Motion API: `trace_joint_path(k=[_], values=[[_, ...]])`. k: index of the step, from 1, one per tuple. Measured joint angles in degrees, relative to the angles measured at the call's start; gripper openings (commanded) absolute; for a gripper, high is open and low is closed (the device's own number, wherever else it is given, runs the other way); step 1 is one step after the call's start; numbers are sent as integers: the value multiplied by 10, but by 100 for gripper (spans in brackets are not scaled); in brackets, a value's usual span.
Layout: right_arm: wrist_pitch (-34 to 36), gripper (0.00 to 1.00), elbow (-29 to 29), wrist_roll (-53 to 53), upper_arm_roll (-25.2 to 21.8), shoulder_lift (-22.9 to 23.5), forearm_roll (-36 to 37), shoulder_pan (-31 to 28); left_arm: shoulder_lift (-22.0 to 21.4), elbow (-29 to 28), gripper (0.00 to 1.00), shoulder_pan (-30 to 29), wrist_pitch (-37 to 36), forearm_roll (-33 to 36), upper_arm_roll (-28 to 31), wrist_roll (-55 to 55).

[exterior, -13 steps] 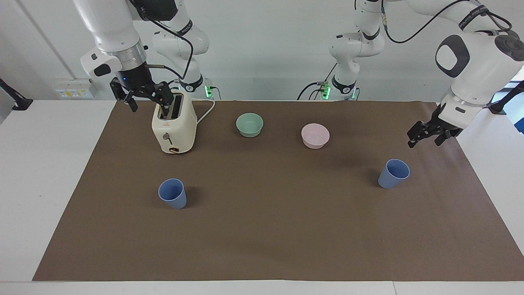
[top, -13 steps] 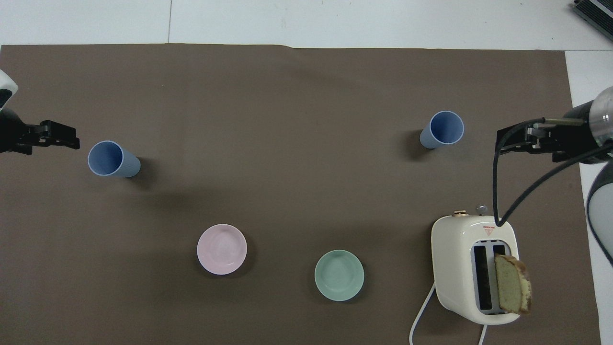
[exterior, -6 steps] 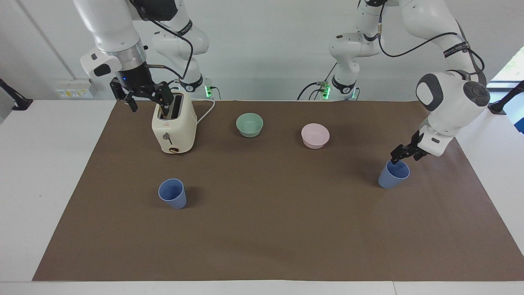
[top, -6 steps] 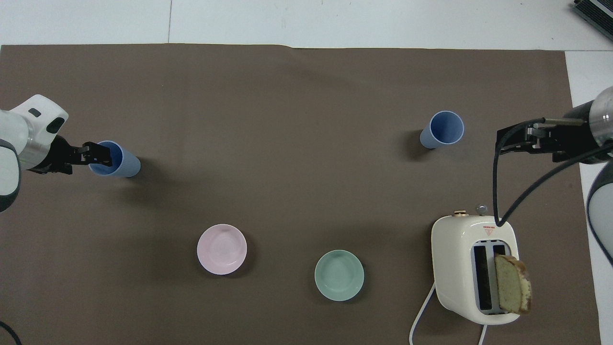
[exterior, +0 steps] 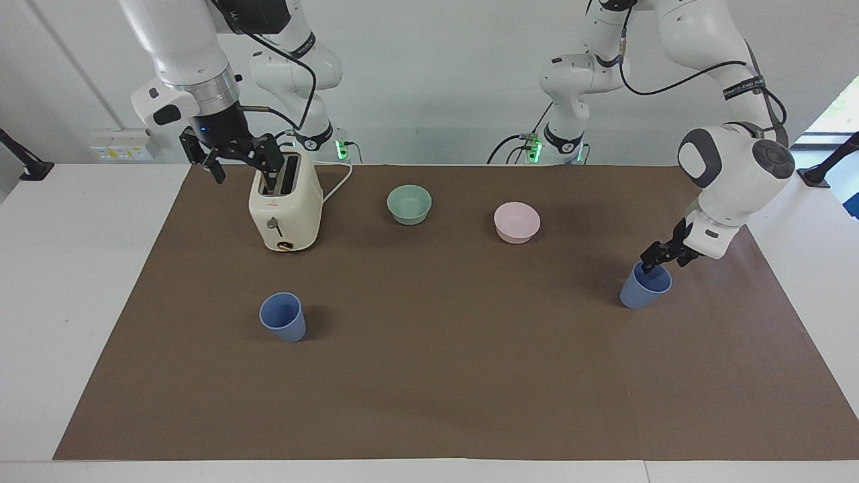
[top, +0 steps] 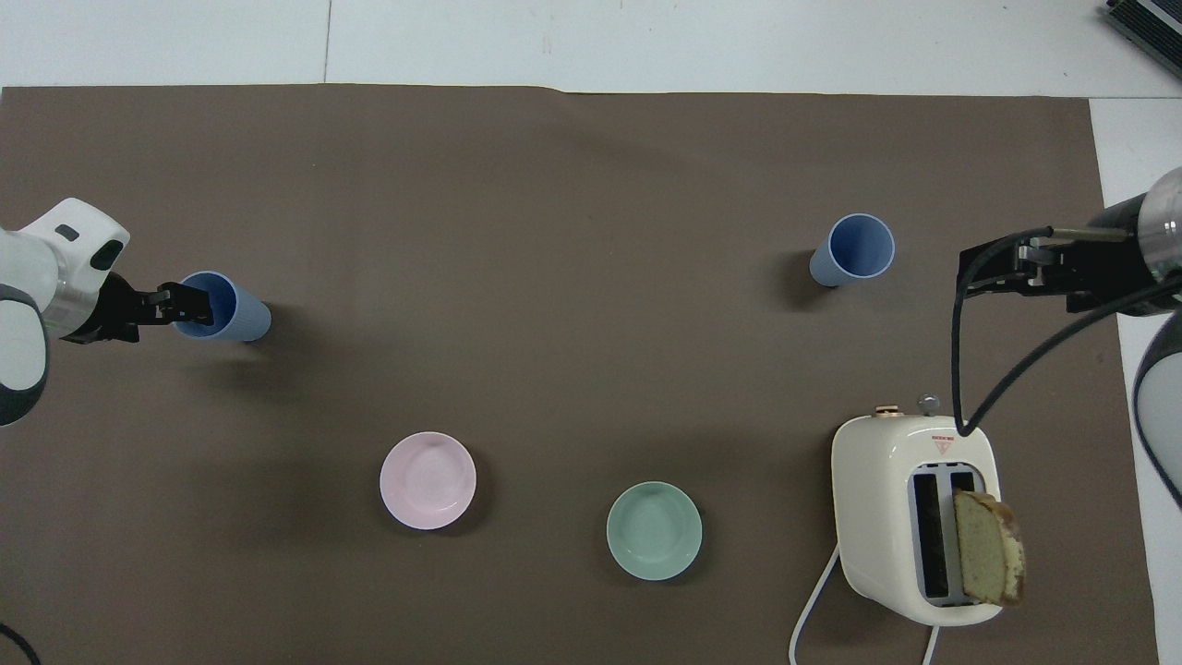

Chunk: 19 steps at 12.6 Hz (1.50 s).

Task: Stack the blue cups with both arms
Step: 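Reach the left gripper to the nearby blue cup and grasp it, then lift the blue cup with the left gripper and carry it toward the table center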

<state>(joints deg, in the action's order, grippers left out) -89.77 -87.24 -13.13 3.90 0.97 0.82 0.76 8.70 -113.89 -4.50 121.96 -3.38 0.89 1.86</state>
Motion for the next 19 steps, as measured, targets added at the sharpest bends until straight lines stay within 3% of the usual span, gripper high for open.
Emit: trace_joint_path(k=[2,3,4,6,7,14,19], values=[[0,100,0,0,0,0,0,-2,7,-1,97,-3,3,0,0,0],[0,100,0,0,0,0,0,-2,9,-1,85,-3,4,0,-1,0],[0,100,0,0,0,0,0,-2,10,-1,68,-3,5,0,-2,0],[0,100,0,0,0,0,0,-2,10,-1,18,-3,7,0,-4,0],[0,100,0,0,0,0,0,-2,10,-1,0,-3,7,0,-5,0],[0,100,0,0,0,0,0,-2,12,21,0,-2,-1,-23,-11,0],[0,100,0,0,0,0,0,-2,10,161,0,40,-137,-30,-15,50]])
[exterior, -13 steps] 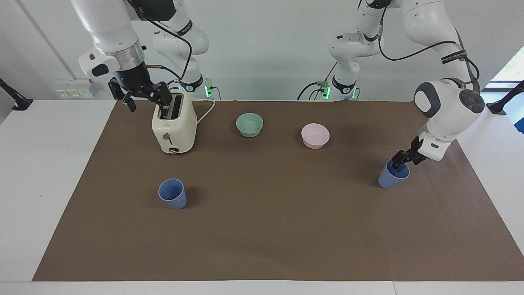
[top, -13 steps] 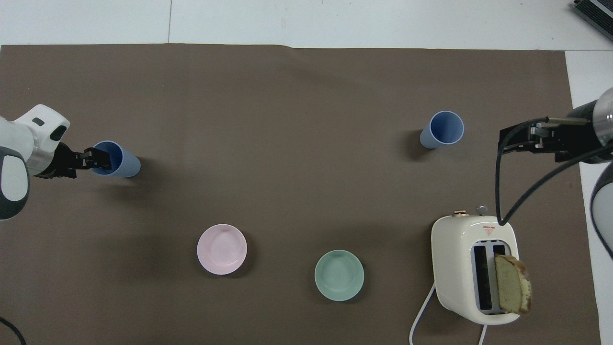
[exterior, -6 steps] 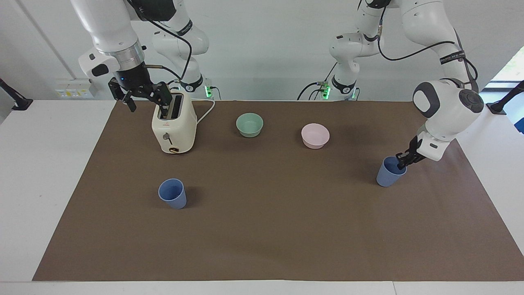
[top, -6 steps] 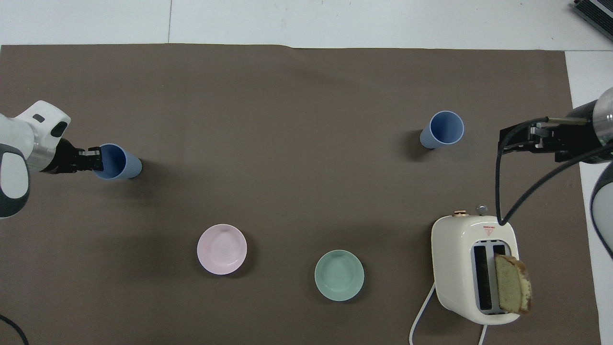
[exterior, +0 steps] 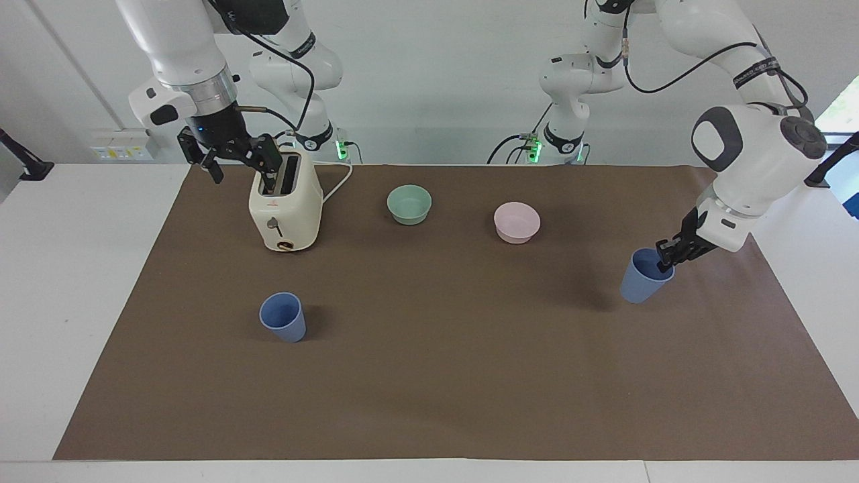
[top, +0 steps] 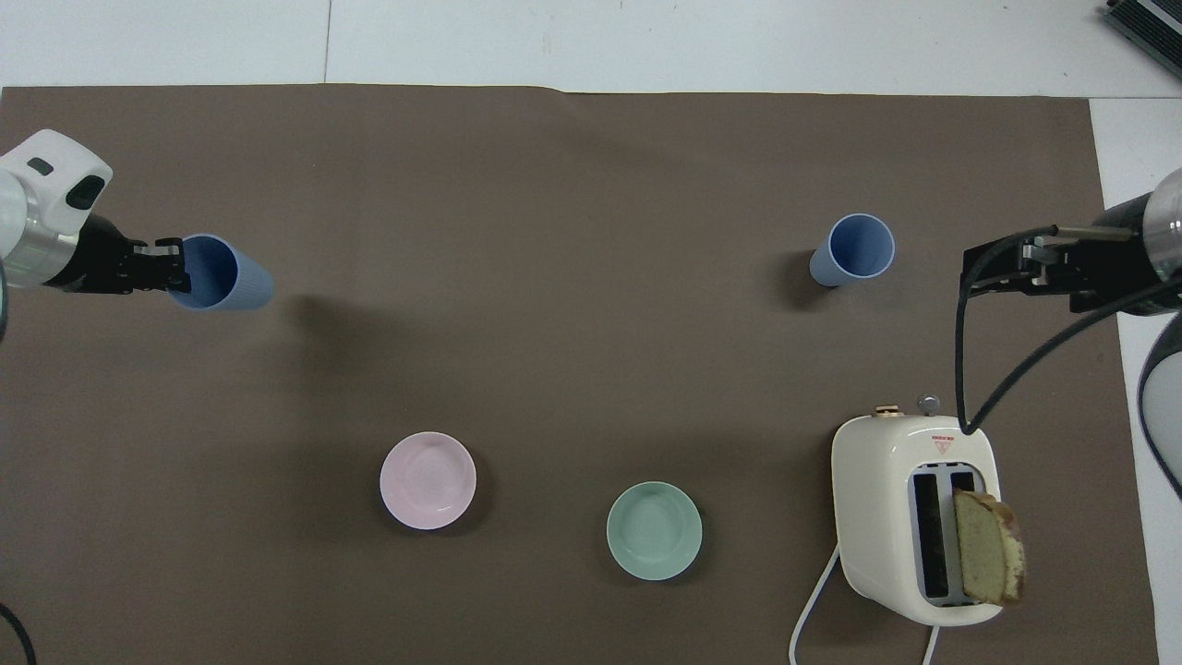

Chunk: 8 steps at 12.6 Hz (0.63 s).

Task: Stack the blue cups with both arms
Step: 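Lift the blue cup with the left gripper and carry it toward the table center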

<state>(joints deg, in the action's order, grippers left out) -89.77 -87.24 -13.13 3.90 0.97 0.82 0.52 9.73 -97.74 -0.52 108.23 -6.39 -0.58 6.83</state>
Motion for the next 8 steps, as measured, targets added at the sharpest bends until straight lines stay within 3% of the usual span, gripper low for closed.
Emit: trace_joint_path(k=[2,4,8], values=[[0,100,0,0,0,0,0,0,0,41,0,47,-31,0,-1,66],[0,100,0,0,0,0,0,0,1,46,0,107,-31,0,-2,139],[0,100,0,0,0,0,0,0,32,43,0,226,27,0,-4,277]])
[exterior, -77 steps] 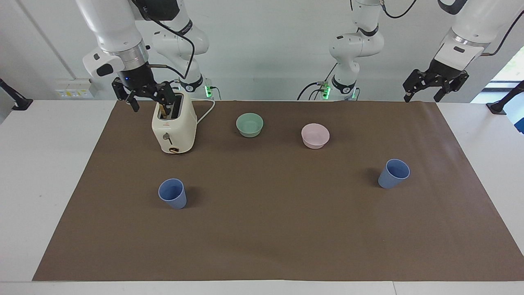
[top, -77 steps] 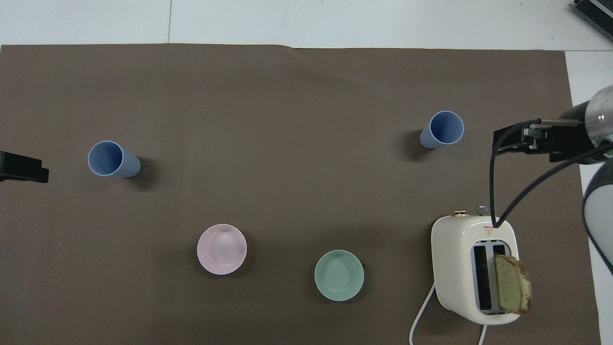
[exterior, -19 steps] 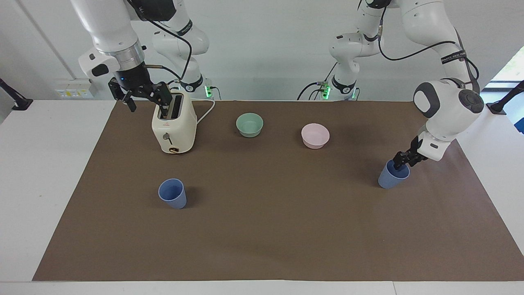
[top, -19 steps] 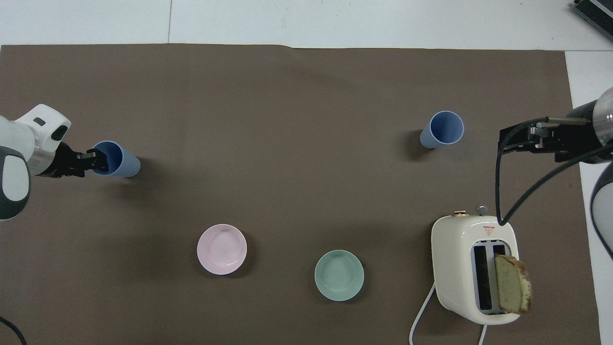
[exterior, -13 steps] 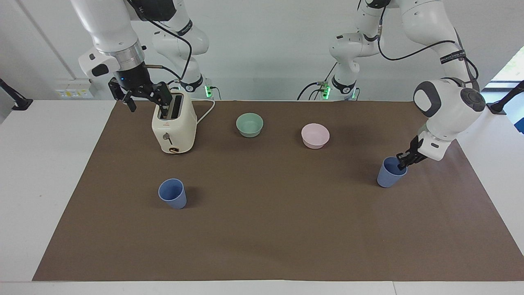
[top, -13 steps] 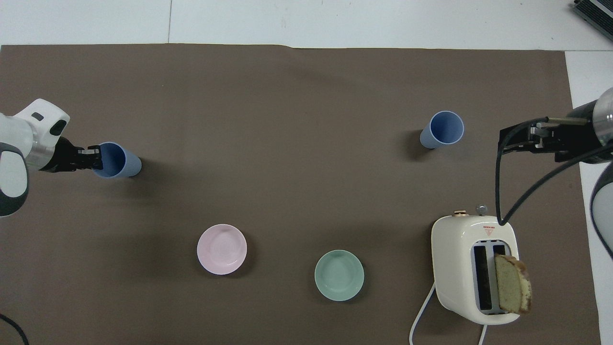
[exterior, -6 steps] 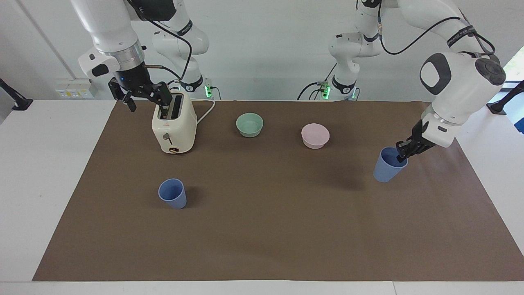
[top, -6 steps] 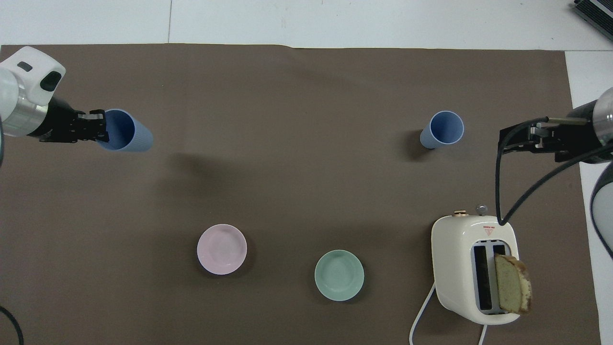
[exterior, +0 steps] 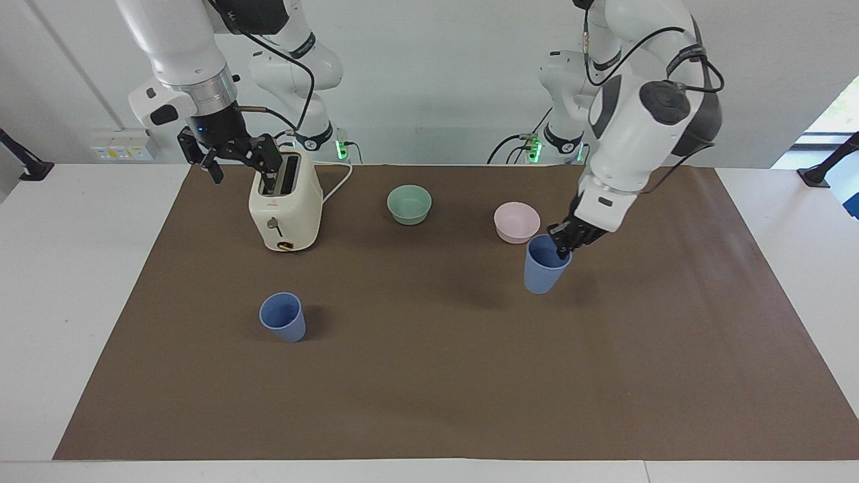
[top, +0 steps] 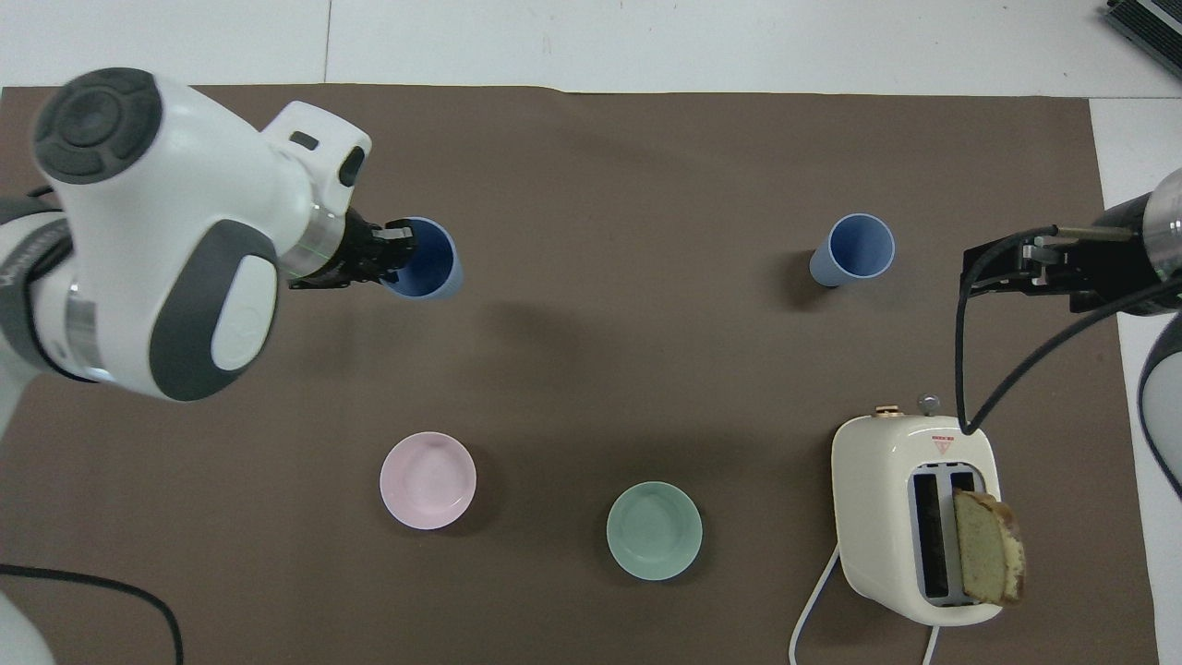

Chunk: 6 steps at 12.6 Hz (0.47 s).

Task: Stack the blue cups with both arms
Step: 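Lift the blue cup with the left gripper and carry it toward the table center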

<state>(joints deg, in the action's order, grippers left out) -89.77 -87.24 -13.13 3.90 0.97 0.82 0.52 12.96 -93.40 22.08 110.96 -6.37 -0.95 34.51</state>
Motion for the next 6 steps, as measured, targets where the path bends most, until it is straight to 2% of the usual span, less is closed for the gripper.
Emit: trace_joint_path(k=[3,6], values=[[0,100,0,0,0,0,0,0,43,-23,0,62,70,0,0,58],[0,100,0,0,0,0,0,0,50,-66,0,85,112,0,0,64]])
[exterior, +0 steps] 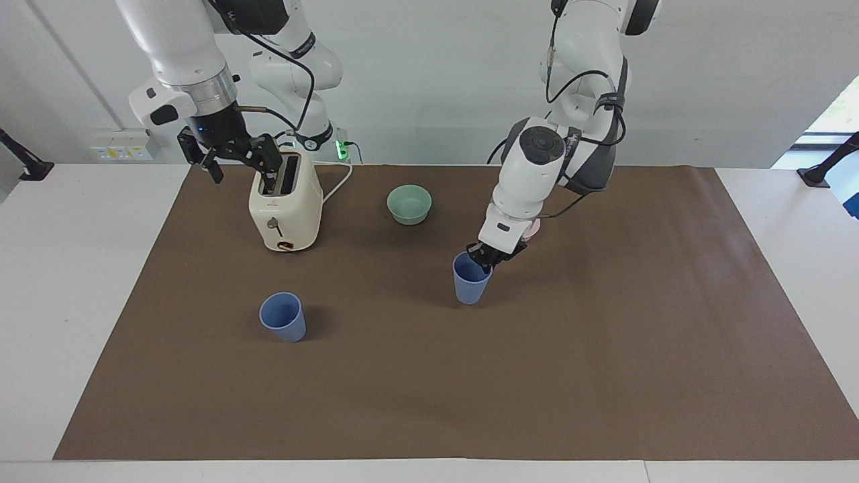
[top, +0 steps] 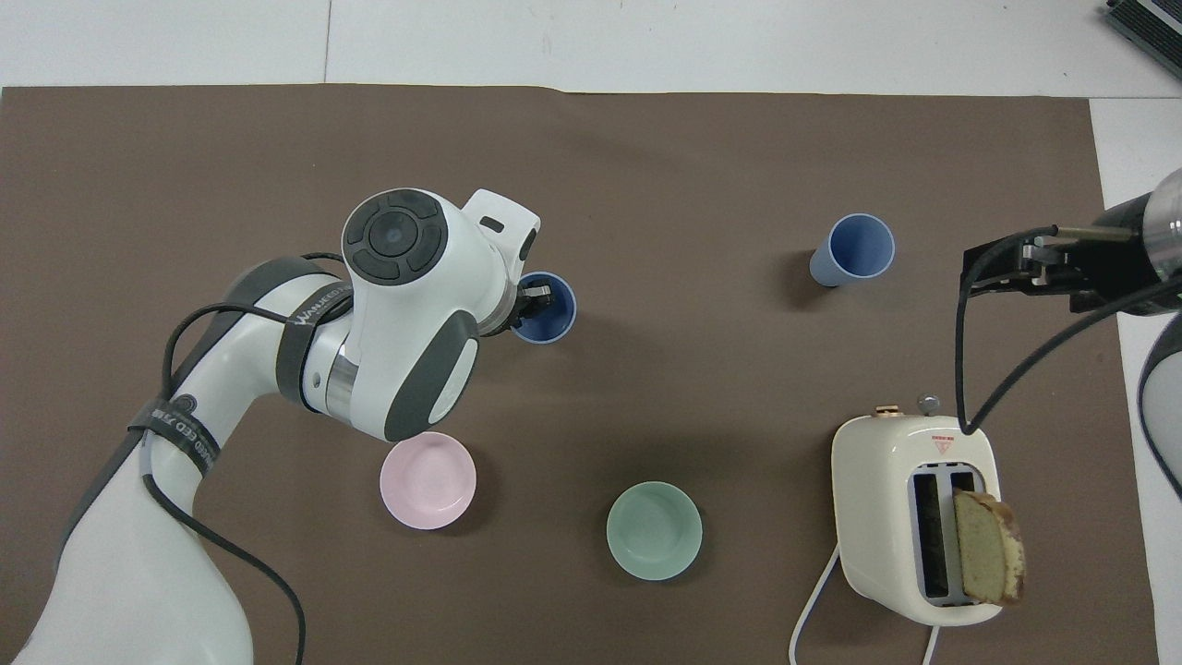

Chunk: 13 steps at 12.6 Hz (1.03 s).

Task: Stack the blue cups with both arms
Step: 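Lift the blue cup with the left gripper and carry it toward the table center, then release the cup with the left gripper while the right gripper reaches the other cup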

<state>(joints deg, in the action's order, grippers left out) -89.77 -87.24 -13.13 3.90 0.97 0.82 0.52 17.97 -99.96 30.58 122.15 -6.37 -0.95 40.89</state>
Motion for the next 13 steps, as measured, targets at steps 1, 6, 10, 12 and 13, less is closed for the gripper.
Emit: trace_joint_path(k=[1,6,10,12,13], values=[[0,100,0,0,0,0,0,0,0,-10,0,3,7,0,0,0],[-7,100,0,0,0,0,0,0,-5,-26,0,5,19,0,1,0],[-38,100,-2,3,0,7,0,-2,-6,-36,37,5,31,0,1,0],[-70,100,-5,14,-1,30,0,-3,-6,-38,100,5,34,0,2,0],[-89,100,-7,23,-1,49,0,-7,-6,-38,100,5,36,0,2,0]])
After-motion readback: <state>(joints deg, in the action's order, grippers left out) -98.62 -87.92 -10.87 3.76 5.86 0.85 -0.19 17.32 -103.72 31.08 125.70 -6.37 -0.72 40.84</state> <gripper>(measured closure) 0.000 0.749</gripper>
